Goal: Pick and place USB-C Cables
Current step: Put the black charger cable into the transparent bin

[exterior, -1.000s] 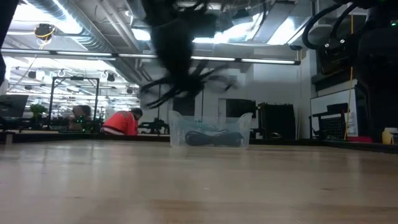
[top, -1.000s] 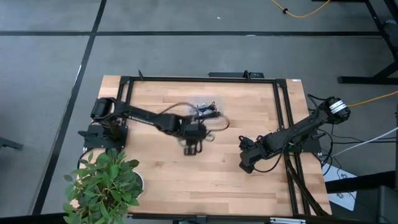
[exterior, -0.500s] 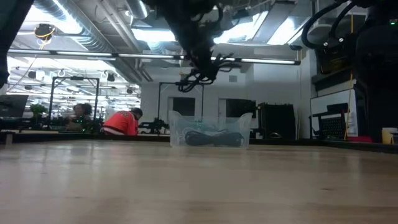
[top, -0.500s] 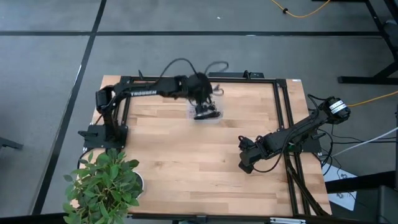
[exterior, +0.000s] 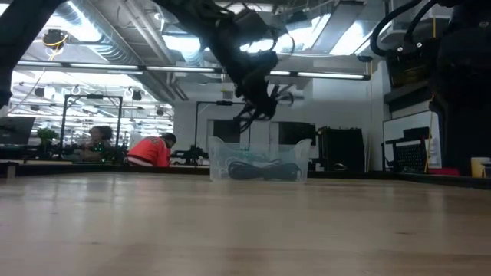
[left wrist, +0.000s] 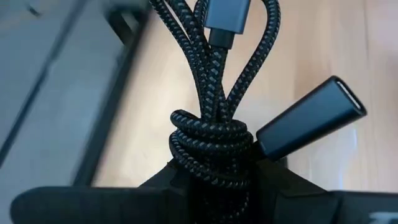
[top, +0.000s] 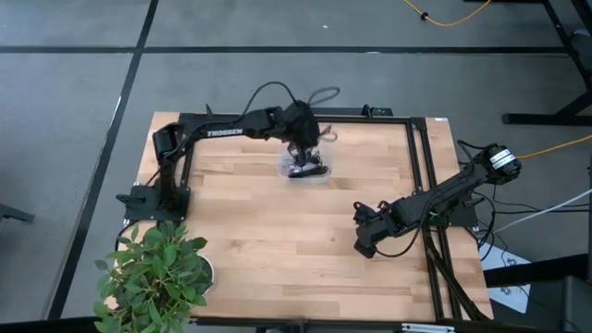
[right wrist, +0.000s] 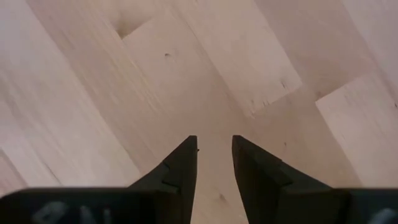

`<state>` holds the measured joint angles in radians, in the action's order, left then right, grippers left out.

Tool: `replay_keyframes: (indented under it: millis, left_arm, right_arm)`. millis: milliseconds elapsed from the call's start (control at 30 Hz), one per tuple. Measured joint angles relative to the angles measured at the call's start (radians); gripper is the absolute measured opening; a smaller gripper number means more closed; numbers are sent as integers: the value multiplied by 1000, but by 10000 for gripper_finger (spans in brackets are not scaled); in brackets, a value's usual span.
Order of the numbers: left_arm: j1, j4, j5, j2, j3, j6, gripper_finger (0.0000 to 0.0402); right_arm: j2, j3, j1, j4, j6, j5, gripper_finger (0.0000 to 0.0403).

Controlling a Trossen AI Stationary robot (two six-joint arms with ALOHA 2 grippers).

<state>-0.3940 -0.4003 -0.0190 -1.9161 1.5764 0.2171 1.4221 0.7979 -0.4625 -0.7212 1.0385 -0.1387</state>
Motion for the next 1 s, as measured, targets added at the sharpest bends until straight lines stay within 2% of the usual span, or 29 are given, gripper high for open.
replay_keyframes:
  millis: [200,467,567,700,1000]
  left_arm:
    - [57,-122,35,-27,-2,73,78]
    - [97,-115,145,-27,-2,134,81]
    - [100,-115,197,-27,-2,133,119]
    - [100,-115,187,-27,-2,126,160]
    - [102,-115,187,-26,-2,100,170]
  right_arm:
    - [0,0,0,-1,-3,0,106]
    - [0,0,0,8,-7,0,106]
    - [0,0,0,9,-3,0,106]
    - [0,0,0,15,-2,0,106]
    - [0,0,0,15,0,0,106]
